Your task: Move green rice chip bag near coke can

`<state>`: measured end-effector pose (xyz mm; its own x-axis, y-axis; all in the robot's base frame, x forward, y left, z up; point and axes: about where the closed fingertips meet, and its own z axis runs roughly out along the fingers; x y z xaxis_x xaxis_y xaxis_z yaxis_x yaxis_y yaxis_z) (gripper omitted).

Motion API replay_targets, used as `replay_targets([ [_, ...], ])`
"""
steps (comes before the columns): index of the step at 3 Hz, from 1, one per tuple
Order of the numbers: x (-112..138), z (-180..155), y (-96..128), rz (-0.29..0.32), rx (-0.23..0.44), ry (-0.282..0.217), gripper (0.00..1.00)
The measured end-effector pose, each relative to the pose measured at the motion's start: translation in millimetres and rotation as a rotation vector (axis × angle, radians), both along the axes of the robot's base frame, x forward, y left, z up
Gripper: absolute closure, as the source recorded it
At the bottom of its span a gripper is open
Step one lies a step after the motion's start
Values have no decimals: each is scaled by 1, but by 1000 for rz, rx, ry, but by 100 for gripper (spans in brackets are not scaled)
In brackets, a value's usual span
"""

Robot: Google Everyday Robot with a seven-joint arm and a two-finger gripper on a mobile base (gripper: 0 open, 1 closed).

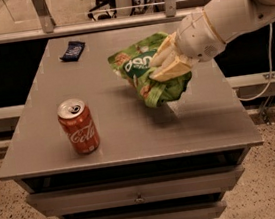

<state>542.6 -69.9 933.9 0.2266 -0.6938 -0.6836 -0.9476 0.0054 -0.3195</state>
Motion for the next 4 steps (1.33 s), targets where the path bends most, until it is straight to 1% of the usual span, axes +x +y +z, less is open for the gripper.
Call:
replay_targets([
  [1,-39,-8,22,121,4,34,100],
  [2,-62,-10,41,199,22,51,100],
  [3,-73,-10,57,237,38,64,100],
  [4,-80,-13,71,259,37,88,85],
])
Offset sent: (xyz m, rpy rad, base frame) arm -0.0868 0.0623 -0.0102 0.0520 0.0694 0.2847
